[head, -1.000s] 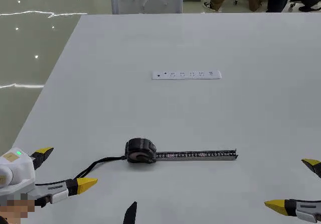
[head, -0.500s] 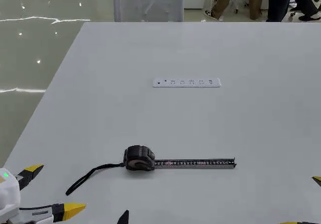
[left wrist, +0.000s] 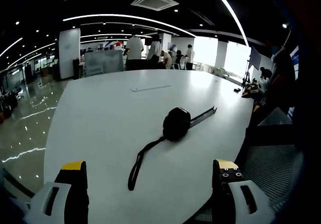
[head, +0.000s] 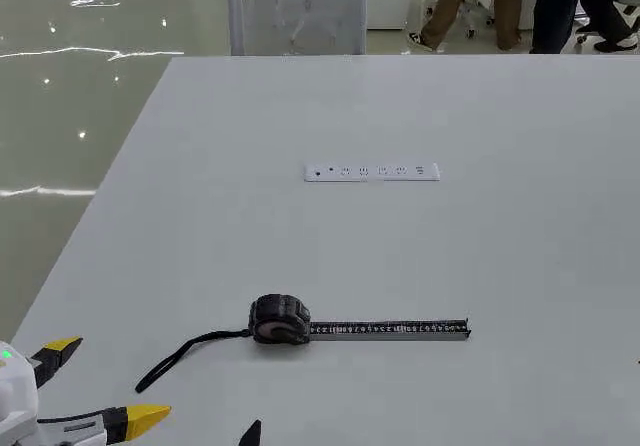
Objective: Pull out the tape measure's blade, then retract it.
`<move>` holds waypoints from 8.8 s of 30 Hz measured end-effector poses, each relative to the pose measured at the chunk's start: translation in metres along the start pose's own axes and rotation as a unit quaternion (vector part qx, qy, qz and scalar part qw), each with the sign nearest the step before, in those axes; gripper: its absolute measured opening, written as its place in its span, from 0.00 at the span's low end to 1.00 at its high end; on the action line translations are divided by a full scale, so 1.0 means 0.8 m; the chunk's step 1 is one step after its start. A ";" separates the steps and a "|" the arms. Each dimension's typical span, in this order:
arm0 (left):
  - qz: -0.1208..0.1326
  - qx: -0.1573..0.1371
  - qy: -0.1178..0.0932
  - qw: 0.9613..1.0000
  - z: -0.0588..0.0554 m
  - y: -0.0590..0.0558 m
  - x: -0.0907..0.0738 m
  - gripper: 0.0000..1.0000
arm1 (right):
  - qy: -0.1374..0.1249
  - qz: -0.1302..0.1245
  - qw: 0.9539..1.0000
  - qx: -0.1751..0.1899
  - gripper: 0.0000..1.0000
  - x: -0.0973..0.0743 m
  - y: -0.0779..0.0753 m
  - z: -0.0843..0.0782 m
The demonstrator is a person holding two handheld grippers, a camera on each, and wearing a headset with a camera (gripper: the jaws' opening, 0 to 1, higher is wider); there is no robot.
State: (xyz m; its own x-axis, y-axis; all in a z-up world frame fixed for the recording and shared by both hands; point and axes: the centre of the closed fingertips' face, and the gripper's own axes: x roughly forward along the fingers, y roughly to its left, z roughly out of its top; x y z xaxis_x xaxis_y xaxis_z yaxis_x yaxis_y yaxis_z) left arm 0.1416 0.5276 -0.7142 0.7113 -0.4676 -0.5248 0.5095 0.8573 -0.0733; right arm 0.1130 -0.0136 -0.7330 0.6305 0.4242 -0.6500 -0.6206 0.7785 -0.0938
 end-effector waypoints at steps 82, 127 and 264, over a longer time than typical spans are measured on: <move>0.016 -0.030 -0.016 0.999 0.085 -0.108 0.127 1.00 | 0.047 0.115 0.978 -0.168 1.00 0.060 -0.010 0.090; 0.126 -0.079 -0.081 0.986 0.053 -0.114 0.209 1.00 | 0.174 0.276 0.902 -0.283 0.52 0.225 0.005 0.054; 0.145 -0.113 0.033 0.982 0.030 -0.085 0.254 0.61 | 0.203 0.262 0.893 -0.304 0.12 0.268 0.066 0.081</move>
State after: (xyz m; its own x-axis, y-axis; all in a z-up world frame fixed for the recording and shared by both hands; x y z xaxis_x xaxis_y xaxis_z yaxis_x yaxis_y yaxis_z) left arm 0.2628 0.3694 -0.7955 0.7746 -0.1875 -0.6040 0.1638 0.9819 -0.0947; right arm 0.2454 0.1488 -0.8281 0.0352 0.3570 -0.9334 -0.9972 0.0744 -0.0092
